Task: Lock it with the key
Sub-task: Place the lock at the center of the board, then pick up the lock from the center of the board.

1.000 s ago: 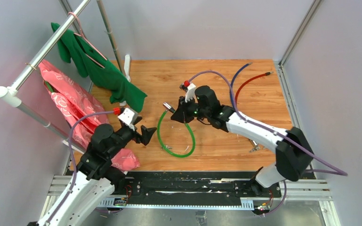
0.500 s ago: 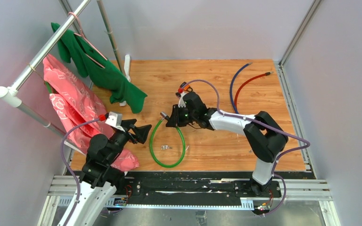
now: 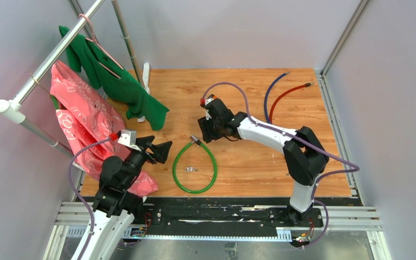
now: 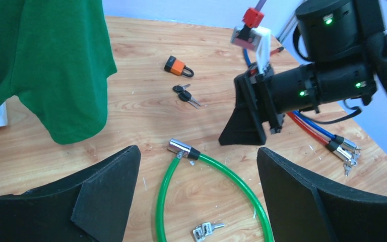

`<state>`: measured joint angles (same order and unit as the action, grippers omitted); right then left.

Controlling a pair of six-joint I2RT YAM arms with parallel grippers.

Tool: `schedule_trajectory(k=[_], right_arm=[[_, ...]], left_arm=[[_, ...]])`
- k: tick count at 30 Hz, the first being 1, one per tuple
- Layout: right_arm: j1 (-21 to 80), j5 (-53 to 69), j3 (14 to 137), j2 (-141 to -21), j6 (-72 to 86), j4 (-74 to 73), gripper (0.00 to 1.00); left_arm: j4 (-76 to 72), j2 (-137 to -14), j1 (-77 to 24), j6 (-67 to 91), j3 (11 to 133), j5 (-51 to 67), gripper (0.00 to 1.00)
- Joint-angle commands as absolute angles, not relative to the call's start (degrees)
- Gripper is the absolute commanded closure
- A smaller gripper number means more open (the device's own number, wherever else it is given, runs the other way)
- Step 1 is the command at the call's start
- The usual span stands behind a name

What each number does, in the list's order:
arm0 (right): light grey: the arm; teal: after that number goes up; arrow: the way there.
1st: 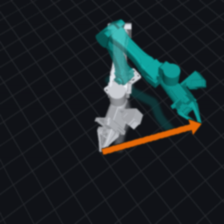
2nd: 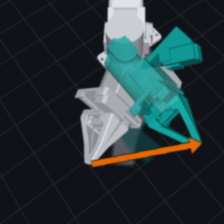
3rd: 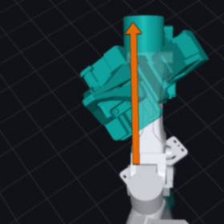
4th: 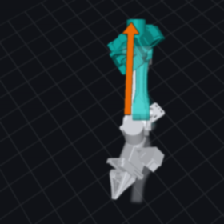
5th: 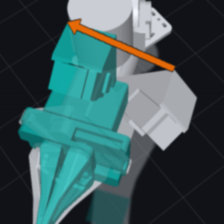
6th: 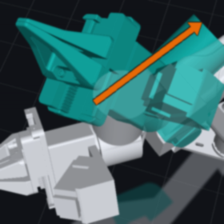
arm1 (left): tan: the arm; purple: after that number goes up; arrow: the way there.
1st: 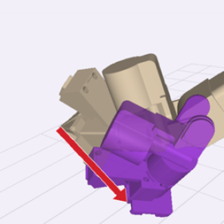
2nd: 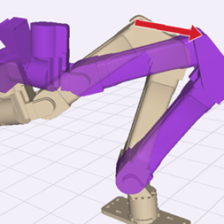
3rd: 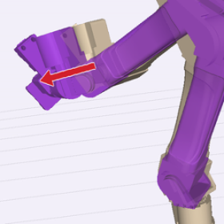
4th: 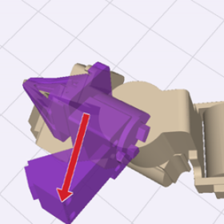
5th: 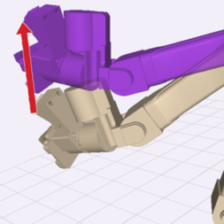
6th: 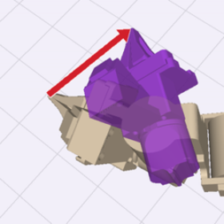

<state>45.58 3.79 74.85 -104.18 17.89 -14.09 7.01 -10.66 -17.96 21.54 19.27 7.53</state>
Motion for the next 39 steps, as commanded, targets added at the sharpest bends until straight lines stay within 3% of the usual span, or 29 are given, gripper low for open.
schedule_trajectory(k=[1,7,17,27,34,39], right_arm=[[42.6,-10.34,77.99,-99.56,5.1,-25.64,0.4],[30.08,-17.46,80.78,-100.14,-4.3,-31.1,0.51],[13.64,-11.21,95.44,-115.3,-6.17,-34.39,0.47],[11.03,-5.92,108.83,-127.61,-9.39,-40.14,0.6],[10.95,-9.46,106.84,-129.49,-10.02,-40.25,0.56],[9.98,-4.97,106.02,-130.53,-9.38,-41.73,0.6]], left_arm=[[5.36,-10.03,-17.06,22.6,18.39,7.82,0.08],[5.1,-10.02,-16.79,22.68,18.24,7.82,0.07],[5.22,-11.29,-16.46,22.41,18.19,7.8,0.07],[4.58,-12.6,-15.65,22.41,17.69,7.82,0.07],[4.58,-12.88,-15.38,22.45,17.68,7.9,0.07],[4.6,-13.01,-15.29,22.59,17.68,8.08,0.07]])
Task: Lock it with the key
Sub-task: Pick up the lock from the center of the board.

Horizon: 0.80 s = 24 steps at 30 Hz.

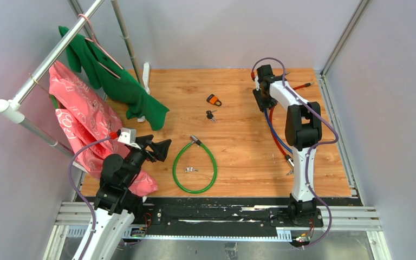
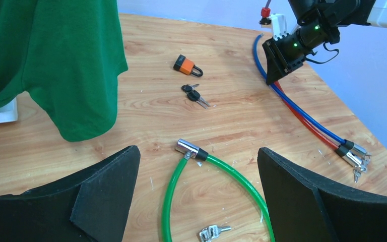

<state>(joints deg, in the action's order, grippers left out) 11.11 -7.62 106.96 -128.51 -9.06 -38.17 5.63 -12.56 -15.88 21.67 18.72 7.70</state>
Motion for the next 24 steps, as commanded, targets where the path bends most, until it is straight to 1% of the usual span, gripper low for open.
schedule_trajectory(k=[1,6,8,13,17,21,22,23,24], right_arm=[[9.87,-3.68,106.02,-130.63,-9.29,-42.03,0.6],[9.55,2.3,106.0,-130.88,-8.8,-43.2,0.75],[9.14,4.07,106.12,-130.86,-7.73,-43.94,0.75],[7.14,11.65,105.51,-130.62,-3.78,-45.6,0.73],[7.12,12.38,103.31,-129.93,-2.95,-45.83,0.69],[7.2,10.6,101.5,-129.11,-2.81,-45.96,0.65],[7.25,10.29,101.05,-128.88,-2.89,-45.93,0.65],[7.28,10.1,100.71,-128.85,-2.96,-45.97,0.68],[7.29,10.04,100.46,-128.85,-3.17,-46.01,0.76]], left_arm=[[4.63,-13.01,-15.29,22.59,17.69,8.09,0.07],[4.6,-13.02,-15.21,22.52,17.67,8.09,0.07],[4.62,-13.01,-15.13,22.58,17.67,8.09,0.07],[4.58,-12.92,-15.03,22.59,17.72,8.08,0.07],[4.48,-12.83,-15.03,22.67,17.65,8.17,0.07],[4.54,-12.75,-15.03,22.72,17.59,8.26,0.07],[4.49,-12.7,-15.03,22.68,17.61,8.21,0.07],[4.53,-12.66,-15.03,22.75,17.6,8.21,0.07],[4.44,-12.7,-15.03,22.76,17.65,8.26,0.07]])
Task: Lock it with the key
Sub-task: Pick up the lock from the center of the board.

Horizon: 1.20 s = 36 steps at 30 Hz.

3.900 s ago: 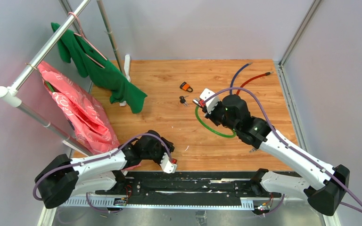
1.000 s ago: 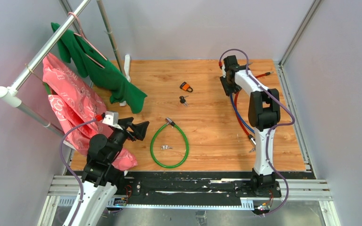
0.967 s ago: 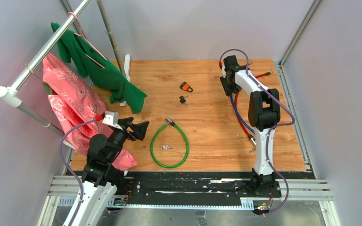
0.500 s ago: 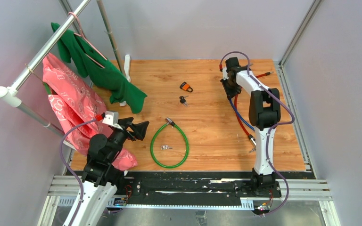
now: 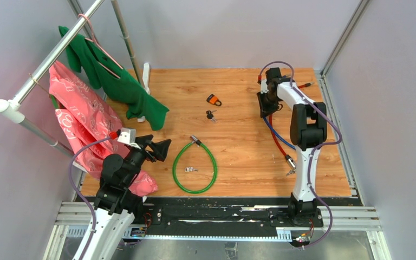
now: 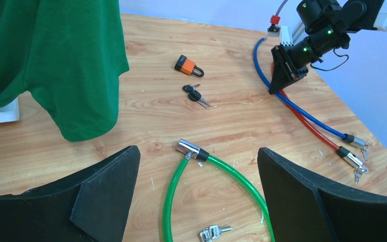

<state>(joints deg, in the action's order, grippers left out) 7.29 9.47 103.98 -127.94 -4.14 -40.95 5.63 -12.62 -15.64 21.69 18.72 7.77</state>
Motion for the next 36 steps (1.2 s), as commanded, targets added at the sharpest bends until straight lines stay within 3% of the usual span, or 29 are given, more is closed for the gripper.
schedule_trajectory(k=[1,3,9,15,25,36], right_arm=[[7.29,9.96,100.32,-128.8,-3.36,-46.02,0.86],[7.29,9.66,100.05,-128.26,-3.43,-45.9,1.0],[8.54,6.07,97.04,-120.15,-1.99,-40.82,1.0],[14.5,-2.14,82.94,-102.51,-0.86,-25.77,1.0],[28.24,-13.89,68.42,-84.14,1.98,-11.49,1.0],[51.14,-22.95,52.92,-74.35,1.39,10.21,1.0]], left_arm=[[4.46,-12.66,-15.03,22.74,17.59,8.26,0.07],[4.44,-12.57,-15.03,22.76,17.66,8.26,0.07],[4.38,-12.22,-15.03,22.67,18.13,9.61,0.08],[5.28,-12.64,-15.03,23.65,20.0,11.45,0.14],[9.48,-20.28,-15.12,36.87,28.39,20.72,0.25],[11.79,-28.81,-18.07,40.93,34.22,22.21,0.18]])
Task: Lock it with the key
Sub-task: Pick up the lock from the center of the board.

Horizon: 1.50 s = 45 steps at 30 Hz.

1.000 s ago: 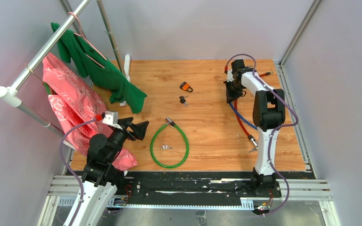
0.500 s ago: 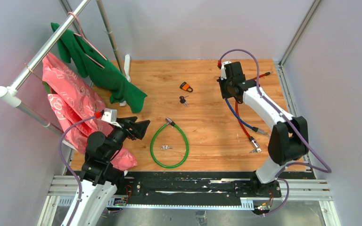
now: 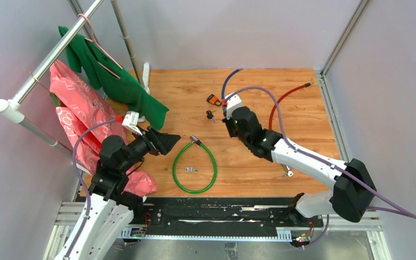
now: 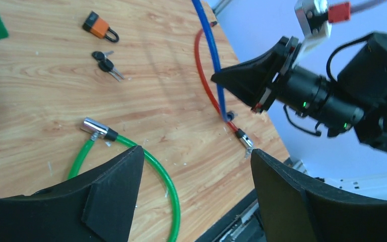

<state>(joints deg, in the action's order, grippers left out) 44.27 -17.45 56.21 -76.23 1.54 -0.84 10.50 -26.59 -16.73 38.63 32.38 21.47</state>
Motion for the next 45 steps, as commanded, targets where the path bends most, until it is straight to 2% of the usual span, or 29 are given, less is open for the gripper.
schedule_trajectory(k=[1,4,9,19,26,38,39,43,45], right_arm=[[53.46,-23.68,52.06,-74.17,0.64,11.53,1.0],[59.66,-24.1,50.29,-73.92,-1.6,14.52,1.0],[64.48,-21.71,48.71,-74.17,-1.84,15.6,1.0],[68.65,-9.98,43.85,-73.25,-1.15,16.1,1.0],[69.82,-4.51,40.92,-71.19,-3.15,14.48,1.0],[70.31,7.87,36.86,-68.7,-11.44,16.32,1.0],[70.27,9.04,36.79,-68.95,-12.03,16.34,1.0],[70.31,12.85,37.05,-70.17,-14.49,15.02,1.0],[70.13,11.54,37.6,-70.63,-14.55,12.82,0.91]], left_arm=[[12.19,-29.62,-18.44,41.18,34.47,21.04,0.17],[12.02,-32.55,-19.04,42.57,34.37,19.49,0.13],[8.73,-38.33,-21.12,45.82,33.18,17.86,0.1],[8.13,-43.25,-22.61,50.0,28.72,12.26,0.09],[7.04,-44.63,-22.59,50.25,28.18,11.89,0.12],[6.9,-45.17,-22.59,49.9,26.17,11.01,0.37],[6.71,-45.23,-22.59,49.8,26.23,10.92,0.43],[6.58,-44.92,-22.59,49.15,26.69,11.23,0.87],[7.17,-44.46,-22.59,49.21,26.89,11.01,1.0]])
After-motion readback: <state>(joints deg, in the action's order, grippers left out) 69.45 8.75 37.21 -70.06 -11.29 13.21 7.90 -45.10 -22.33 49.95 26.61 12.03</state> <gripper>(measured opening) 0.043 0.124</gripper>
